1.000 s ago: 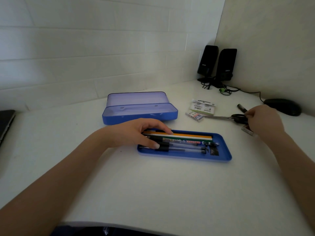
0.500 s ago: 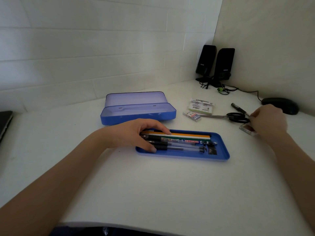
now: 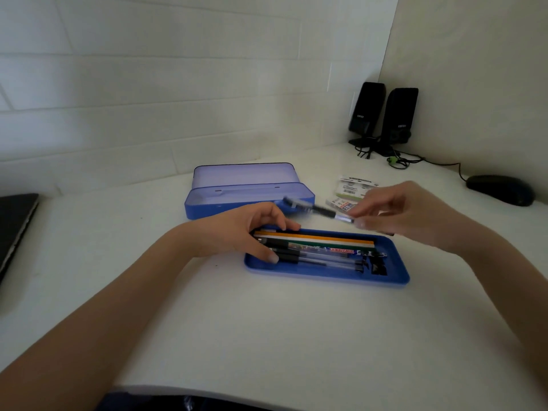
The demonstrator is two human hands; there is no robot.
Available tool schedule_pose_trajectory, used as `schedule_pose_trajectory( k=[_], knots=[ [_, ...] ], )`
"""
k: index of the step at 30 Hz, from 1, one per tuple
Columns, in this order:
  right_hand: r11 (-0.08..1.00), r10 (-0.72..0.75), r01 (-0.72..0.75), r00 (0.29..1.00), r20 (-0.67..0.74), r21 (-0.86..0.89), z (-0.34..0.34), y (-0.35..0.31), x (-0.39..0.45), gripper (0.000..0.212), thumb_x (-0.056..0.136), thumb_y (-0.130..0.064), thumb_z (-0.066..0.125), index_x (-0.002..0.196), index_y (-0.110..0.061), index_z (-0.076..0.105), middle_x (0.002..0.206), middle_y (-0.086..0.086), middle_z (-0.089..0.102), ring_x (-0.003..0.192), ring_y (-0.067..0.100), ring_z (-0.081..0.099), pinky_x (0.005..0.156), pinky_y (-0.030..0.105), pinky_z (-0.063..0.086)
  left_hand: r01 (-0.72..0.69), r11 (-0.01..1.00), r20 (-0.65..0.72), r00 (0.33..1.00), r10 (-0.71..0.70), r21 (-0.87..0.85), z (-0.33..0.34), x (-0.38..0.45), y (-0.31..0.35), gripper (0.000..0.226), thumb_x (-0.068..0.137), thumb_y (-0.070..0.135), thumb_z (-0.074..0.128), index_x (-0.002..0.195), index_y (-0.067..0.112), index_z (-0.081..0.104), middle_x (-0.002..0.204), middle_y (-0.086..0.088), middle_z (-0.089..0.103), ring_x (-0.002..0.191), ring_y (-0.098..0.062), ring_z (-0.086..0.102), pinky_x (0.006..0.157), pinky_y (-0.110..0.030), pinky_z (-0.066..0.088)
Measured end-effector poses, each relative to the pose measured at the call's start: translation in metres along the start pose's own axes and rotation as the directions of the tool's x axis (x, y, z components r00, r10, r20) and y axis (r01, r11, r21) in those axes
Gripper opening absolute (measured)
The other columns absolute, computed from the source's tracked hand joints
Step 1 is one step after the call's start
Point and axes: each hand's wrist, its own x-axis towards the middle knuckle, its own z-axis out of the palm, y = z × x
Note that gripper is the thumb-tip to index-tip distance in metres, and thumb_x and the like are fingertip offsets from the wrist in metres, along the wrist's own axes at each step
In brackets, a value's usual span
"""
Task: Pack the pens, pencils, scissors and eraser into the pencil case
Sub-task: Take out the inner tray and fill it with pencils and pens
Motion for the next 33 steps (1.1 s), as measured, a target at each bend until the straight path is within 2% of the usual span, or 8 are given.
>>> schedule_pose_trajectory(
  k=[3,6,10,17,20,24,28,33],
  knots=[
    [0.998,-0.069,0.069,0.976,0.206,0.008,0.007,-0.007,-0.004,0.017,0.074,-0.017,0.073,0.087,-0.026,0.078,0.079,-0.006,0.072,0.068,0.003,0.062,0.065,0.01,0.048,-0.012,1.0,-0.011,1.0,0.012,-0.011,-0.001,0.001,-0.002,0.039,0.072,-0.009,0.073,0.092,0.015,0.049,0.123,0.005,0.064,0.113,-0.011,0.061,0.093,-0.023,0.05],
    [0.997,-0.068,0.073,0.947,0.313,-0.002,0.013,-0.011,-0.006,0.016,0.073,-0.023,0.075,0.088,-0.028,0.078,0.08,0.001,0.07,0.067,0.007,0.062,0.067,0.021,0.05,-0.03,0.999,-0.003,1.0,0.03,-0.024,-0.002,0.001,-0.003,0.035,0.076,-0.011,0.068,0.087,0.016,0.049,0.127,0.006,0.062,0.115,-0.009,0.06,0.09,-0.023,0.05],
    [0.997,-0.072,0.081,0.939,0.335,-0.013,0.021,-0.015,-0.006,0.021,0.076,-0.018,0.075,0.094,-0.028,0.074,0.075,0.005,0.069,0.06,0.007,0.058,0.06,0.017,0.049,-0.032,0.997,-0.001,0.999,0.032,-0.069,-0.002,0.002,-0.004,0.027,0.08,-0.009,0.065,0.088,0.015,0.053,0.127,0.004,0.063,0.115,-0.01,0.06,0.087,-0.021,0.05],
    [0.985,-0.116,0.147,0.952,0.283,-0.092,0.042,-0.01,-0.002,0.001,0.077,-0.021,0.075,0.078,-0.02,0.075,0.074,0.005,0.072,0.058,0.008,0.054,0.056,0.019,0.042,-0.013,0.996,-0.011,1.0,0.012,-0.084,-0.001,0.002,-0.001,0.018,0.084,-0.002,0.062,0.091,0.014,0.056,0.127,0.003,0.062,0.116,-0.013,0.06,0.091,-0.024,0.05],
    [0.98,-0.127,0.153,0.973,0.192,-0.126,0.041,-0.01,0.0,0.001,0.077,-0.024,0.074,0.078,-0.023,0.075,0.075,-0.003,0.072,0.065,0.012,0.061,0.06,0.018,0.046,-0.022,0.998,-0.003,1.0,0.022,-0.059,-0.001,0.003,-0.002,0.02,0.082,-0.002,0.064,0.093,0.014,0.057,0.128,0.003,0.062,0.118,-0.013,0.059,0.097,-0.026,0.048],
    [0.981,-0.077,0.059,0.993,-0.092,-0.185,0.025,0.005,0.009,0.003,0.08,-0.023,0.071,0.08,-0.025,0.073,0.073,-0.006,0.068,0.067,0.009,0.058,0.06,0.01,0.043,-0.02,0.999,0.023,1.0,0.021,-0.043,-0.002,0.003,-0.002,0.028,0.078,0.006,0.071,0.097,0.024,0.062,0.13,0.009,0.059,0.12,-0.009,0.056,0.099,-0.026,0.046],
    [0.95,-0.051,-0.063,0.935,-0.352,-0.305,0.011,0.034,0.019,0.008,0.084,-0.021,0.066,0.091,-0.025,0.069,0.08,-0.005,0.059,0.067,0.009,0.049,0.06,0.016,0.036,-0.015,0.996,0.065,0.998,0.009,0.092,0.0,0.0,0.001,0.051,0.066,0.024,0.079,0.11,0.04,0.058,0.134,0.018,0.052,0.123,-0.002,0.051,0.101,-0.025,0.045],
    [0.883,0.062,-0.261,0.889,-0.454,-0.39,-0.002,0.067,0.025,0.028,0.09,-0.023,0.057,0.118,-0.025,0.061,0.118,0.003,0.061,0.103,0.02,0.057,0.091,0.041,0.048,-0.022,0.984,0.063,0.998,0.011,0.176,0.003,-0.003,0.006,0.066,0.06,0.028,0.081,0.117,0.046,0.053,0.133,0.023,0.049,0.12,0.001,0.05,0.088,-0.018,0.048]
  ],
)
